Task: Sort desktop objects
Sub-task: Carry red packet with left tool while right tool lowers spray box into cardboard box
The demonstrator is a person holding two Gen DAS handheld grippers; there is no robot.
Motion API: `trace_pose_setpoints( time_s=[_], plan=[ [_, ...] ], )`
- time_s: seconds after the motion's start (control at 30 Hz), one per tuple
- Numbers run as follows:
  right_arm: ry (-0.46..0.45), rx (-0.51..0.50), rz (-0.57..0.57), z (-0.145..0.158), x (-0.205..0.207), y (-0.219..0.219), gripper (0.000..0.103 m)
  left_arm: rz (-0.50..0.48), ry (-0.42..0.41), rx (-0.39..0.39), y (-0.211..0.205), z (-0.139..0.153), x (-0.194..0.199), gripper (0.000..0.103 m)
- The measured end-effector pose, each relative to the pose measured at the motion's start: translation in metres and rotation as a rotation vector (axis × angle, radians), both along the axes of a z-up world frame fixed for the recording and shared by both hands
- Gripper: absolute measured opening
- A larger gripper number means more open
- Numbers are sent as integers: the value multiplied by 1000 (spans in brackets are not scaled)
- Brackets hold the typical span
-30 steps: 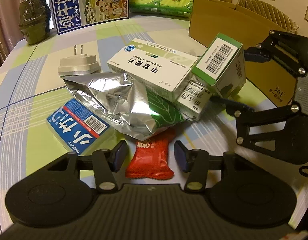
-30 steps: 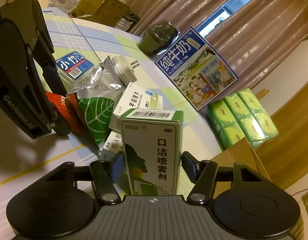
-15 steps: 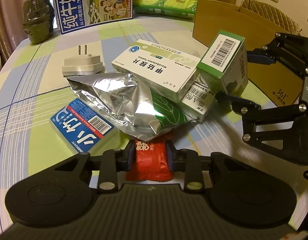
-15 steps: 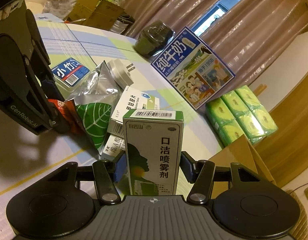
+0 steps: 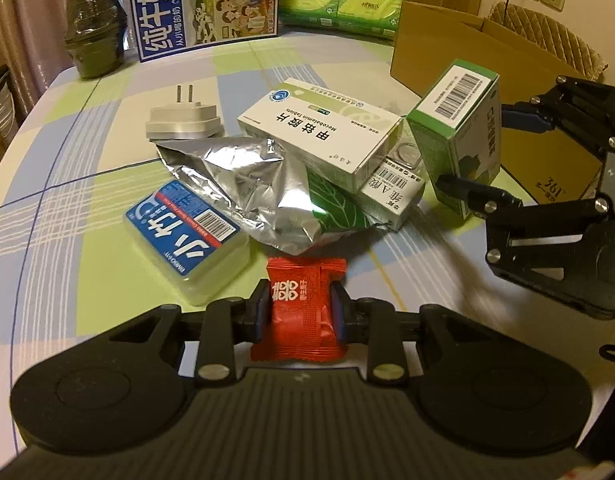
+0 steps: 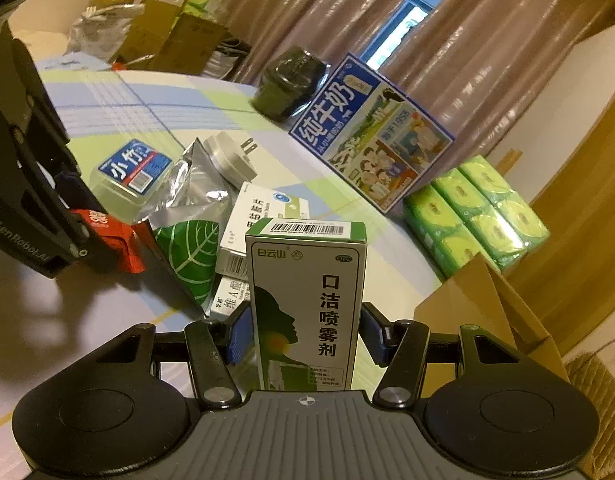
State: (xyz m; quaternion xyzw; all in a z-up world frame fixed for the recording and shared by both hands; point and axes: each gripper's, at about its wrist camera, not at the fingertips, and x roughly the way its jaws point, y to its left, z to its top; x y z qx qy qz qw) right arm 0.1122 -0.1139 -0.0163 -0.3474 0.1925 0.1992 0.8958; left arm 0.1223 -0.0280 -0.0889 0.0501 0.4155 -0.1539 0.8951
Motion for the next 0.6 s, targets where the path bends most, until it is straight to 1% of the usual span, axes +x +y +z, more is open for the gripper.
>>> trace_pose_setpoints(
  time_s=[0.1,0.2,0.37,0.6],
  plan=[
    [18,42,-21,6,-5,-4,54,16,-6,-2,1,5,-4,26],
    [78,130,-57,15,-10,-12,54,48,-8,-9,4,9,-8,25],
    [136,238,-108,25,-33,-24,54,92,-17,-25,5,17,-23,26],
    [181,400,-186,48,-59,-41,54,114,-45,-59,-6,37,-49,25]
  ],
)
